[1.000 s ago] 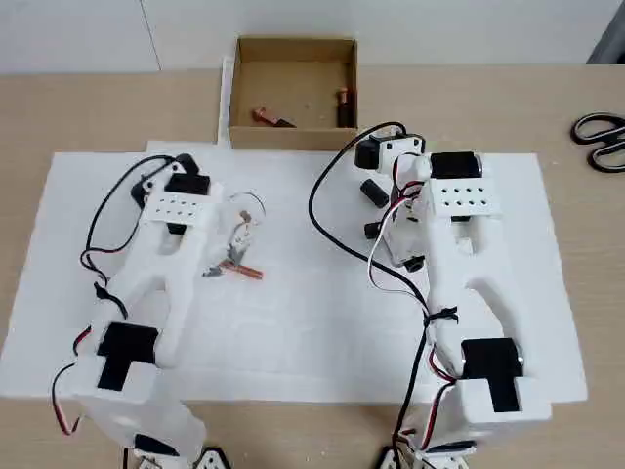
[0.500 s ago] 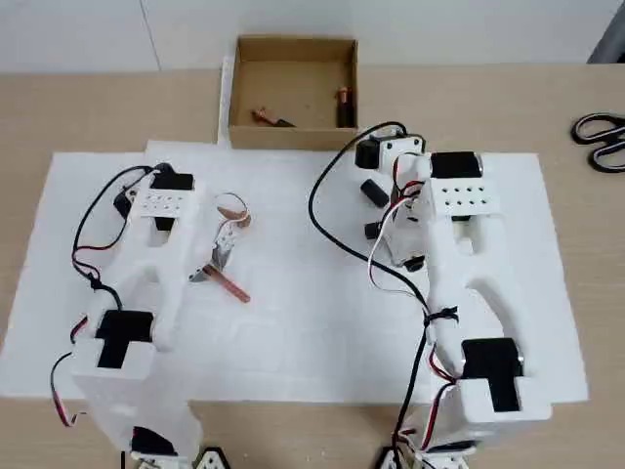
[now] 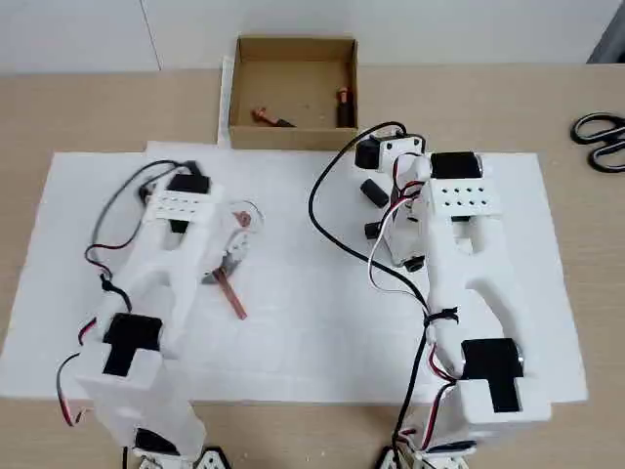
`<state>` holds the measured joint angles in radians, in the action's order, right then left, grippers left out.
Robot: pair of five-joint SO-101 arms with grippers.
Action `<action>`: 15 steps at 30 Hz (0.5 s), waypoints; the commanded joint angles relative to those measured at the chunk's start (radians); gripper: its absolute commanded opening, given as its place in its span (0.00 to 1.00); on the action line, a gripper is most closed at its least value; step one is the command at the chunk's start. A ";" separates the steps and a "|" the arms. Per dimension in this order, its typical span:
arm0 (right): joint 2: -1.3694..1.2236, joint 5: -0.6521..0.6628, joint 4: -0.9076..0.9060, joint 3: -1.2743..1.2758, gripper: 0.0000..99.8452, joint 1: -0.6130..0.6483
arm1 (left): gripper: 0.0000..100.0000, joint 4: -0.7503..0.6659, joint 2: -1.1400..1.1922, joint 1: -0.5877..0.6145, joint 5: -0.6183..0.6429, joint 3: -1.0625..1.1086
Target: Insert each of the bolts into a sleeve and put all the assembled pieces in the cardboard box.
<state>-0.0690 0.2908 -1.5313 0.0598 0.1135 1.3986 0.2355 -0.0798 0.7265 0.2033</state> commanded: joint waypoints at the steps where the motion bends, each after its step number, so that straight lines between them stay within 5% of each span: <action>1: 0.004 -0.011 0.008 -0.005 0.01 -0.005 | 0.00 0.012 -0.112 -0.026 -0.130 -0.015; 10: 0.004 -0.011 0.008 0.005 0.01 -0.007 | 0.01 -0.025 -0.072 -0.021 -0.687 -0.005; 15: 0.004 -0.011 0.008 0.005 0.01 -0.007 | 0.02 -0.029 0.021 -0.018 -0.750 -0.005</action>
<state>-0.0690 0.2908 -1.5313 0.0690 0.1120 1.3848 0.2432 -0.0967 0.0038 0.2033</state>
